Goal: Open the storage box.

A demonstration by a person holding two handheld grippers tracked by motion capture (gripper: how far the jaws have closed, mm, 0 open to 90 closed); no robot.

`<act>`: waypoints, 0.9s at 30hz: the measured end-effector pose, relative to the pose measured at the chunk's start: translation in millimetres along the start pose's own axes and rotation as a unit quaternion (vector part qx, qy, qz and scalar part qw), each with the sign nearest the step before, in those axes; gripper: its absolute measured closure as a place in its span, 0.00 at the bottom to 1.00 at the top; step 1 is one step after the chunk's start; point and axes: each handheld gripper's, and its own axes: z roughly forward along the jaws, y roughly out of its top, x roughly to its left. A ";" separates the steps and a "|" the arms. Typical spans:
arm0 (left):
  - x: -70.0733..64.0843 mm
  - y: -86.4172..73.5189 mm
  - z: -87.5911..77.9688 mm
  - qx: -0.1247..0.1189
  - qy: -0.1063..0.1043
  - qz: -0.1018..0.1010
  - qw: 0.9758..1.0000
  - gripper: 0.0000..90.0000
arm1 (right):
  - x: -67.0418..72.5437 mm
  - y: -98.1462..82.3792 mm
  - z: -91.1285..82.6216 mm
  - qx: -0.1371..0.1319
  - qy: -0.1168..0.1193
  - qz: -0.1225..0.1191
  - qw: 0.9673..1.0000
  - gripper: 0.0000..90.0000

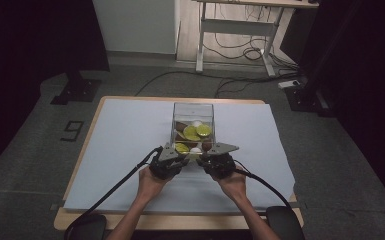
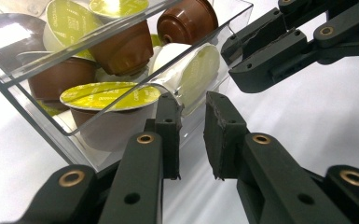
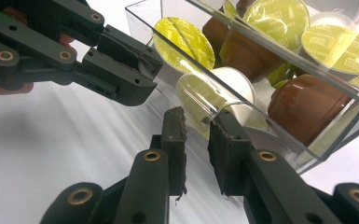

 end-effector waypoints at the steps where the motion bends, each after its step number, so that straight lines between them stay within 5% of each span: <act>1: -0.7 -0.4 -0.6 0.000 0.000 0.000 1.000 0.84 | 0.8 -0.3 -0.7 0.001 0.001 0.000 1.000 0.84; 27: -22.7 -11.1 -16.6 0.000 -0.010 0.007 1.000 0.83 | 24.3 -11.6 -14.5 0.010 0.011 -0.024 1.000 0.83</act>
